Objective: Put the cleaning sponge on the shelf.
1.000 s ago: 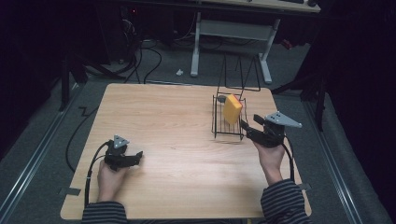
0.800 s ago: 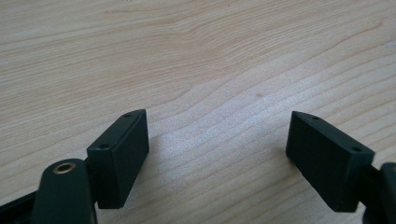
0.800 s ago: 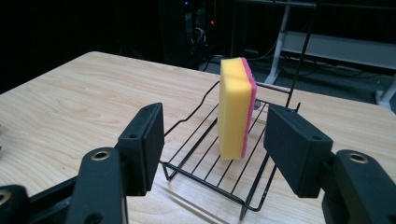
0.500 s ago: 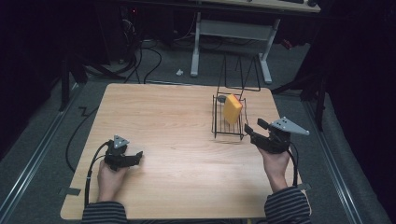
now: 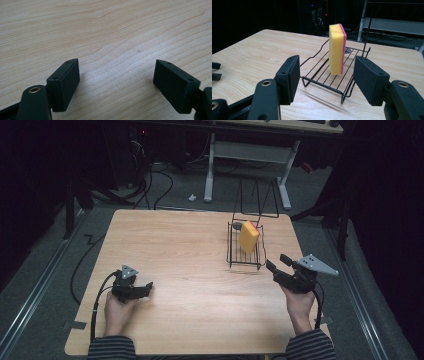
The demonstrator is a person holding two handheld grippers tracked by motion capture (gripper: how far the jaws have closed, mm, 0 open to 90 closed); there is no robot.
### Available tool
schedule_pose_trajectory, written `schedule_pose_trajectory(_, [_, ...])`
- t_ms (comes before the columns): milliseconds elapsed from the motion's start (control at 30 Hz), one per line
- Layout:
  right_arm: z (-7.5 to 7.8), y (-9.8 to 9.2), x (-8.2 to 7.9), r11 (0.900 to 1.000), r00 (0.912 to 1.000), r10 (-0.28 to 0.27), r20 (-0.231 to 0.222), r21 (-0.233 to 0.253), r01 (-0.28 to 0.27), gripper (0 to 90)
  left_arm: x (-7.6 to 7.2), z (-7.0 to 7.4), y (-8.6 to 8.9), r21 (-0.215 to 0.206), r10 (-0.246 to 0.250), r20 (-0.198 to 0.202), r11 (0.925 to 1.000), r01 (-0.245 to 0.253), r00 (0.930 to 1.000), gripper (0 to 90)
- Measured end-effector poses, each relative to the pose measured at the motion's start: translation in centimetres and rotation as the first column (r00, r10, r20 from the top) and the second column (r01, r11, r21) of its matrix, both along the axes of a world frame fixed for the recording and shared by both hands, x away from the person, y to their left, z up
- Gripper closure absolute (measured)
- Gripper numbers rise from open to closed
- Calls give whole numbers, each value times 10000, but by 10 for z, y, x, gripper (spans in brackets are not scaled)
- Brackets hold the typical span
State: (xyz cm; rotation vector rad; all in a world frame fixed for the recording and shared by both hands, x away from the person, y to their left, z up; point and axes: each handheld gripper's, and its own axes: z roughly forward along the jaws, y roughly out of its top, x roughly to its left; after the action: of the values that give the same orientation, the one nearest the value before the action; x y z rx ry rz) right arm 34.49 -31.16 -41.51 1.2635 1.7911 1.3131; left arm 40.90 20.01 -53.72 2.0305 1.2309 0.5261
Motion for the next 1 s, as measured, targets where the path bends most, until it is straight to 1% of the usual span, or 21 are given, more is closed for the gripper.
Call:
schedule_pose_trajectory(367, [-12,-2,-8,9998,9998,-32,-171,172,34,391,0,0,0,-2,2,0,10000,-2,10000,218])
schedule_pose_trajectory(733, [-25,3,-8,9998,9991,153,-386,135,-148,391,0,0,0,-3,2,0,10000,-2,10000,218])
schedule_pose_trajectory(1000, [-34,6,-7,9994,9981,276,-552,218,-265,391,0,0,0,1,4,-1,10000,-4,10000,218])
